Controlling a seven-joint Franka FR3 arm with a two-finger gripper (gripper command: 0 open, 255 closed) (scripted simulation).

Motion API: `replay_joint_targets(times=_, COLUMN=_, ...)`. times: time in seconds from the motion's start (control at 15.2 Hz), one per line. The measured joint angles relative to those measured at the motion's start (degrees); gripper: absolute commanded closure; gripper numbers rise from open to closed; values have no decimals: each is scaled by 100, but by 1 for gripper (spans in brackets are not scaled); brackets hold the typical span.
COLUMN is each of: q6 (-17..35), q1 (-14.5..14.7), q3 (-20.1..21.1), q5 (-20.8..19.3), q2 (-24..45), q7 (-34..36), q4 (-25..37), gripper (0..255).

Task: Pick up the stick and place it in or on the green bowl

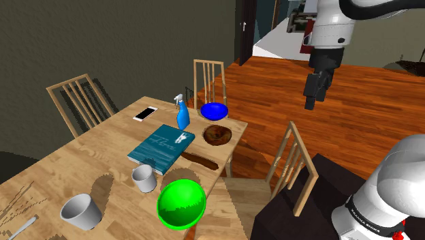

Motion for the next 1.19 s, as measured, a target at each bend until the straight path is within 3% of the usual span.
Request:
replay_joint_targets(times=0.26, q6=401, q1=61, q3=107, q5=46, q2=270, q7=-5, q4=-97, gripper=0)
replay_joint_targets(times=0.66, q6=1590, q1=229, q3=424, q5=162, q2=1114, q7=-1, q4=-331, gripper=0)
replay_joint_targets(times=1.19, q6=3111, q1=408, q3=827, q5=169, q2=2605, q7=55, q4=-204, gripper=0)
